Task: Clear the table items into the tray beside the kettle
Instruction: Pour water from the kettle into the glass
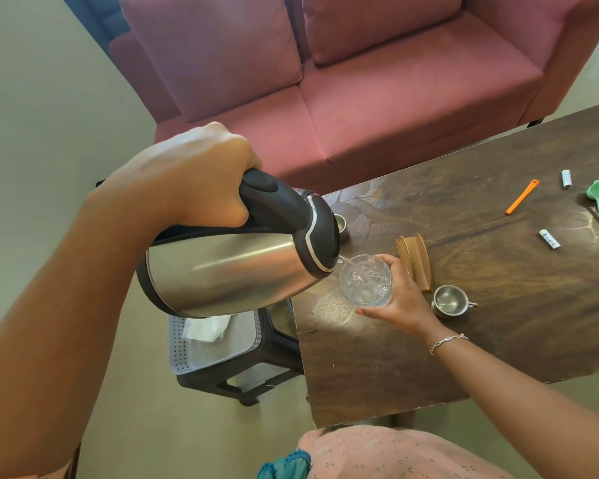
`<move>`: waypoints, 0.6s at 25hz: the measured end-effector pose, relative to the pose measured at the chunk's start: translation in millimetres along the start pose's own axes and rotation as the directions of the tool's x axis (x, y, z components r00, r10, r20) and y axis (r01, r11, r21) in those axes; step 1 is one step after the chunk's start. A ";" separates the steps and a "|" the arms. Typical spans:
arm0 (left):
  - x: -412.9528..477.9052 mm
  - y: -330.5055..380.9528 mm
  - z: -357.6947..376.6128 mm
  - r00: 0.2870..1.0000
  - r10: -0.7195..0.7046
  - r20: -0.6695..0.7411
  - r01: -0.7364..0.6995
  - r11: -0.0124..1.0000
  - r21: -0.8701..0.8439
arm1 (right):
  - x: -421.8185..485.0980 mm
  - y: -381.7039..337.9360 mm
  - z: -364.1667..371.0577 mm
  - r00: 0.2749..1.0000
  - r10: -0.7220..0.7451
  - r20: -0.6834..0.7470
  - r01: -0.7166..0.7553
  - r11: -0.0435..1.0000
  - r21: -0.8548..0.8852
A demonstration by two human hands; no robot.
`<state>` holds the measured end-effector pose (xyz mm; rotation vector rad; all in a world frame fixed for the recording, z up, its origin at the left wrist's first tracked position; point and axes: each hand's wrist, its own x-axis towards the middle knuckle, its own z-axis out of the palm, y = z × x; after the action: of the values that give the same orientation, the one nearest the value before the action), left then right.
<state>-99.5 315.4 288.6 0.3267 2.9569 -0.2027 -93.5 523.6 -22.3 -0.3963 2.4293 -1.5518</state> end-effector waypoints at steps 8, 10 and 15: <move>-1.3 1.5 -3.7 1.000 -0.015 0.000 0.015 1.000 0.007 | -1.9 1.0 0.8 1.000 0.012 -0.007 -0.012 1.000 -0.014; -1.3 2.4 -4.4 1.000 -0.010 0.000 0.010 1.000 0.010 | -2.2 1.4 0.9 1.000 0.010 -0.012 -0.010 1.000 -0.013; -2.4 1.6 -6.8 1.000 -0.013 0.003 0.013 1.000 -0.006 | -2.8 2.6 1.7 1.000 0.007 -0.012 -0.007 1.000 -0.022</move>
<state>-97.8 317.4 295.5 0.3058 2.9567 -0.1955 -90.6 524.1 -25.2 -0.3828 2.4565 -1.5296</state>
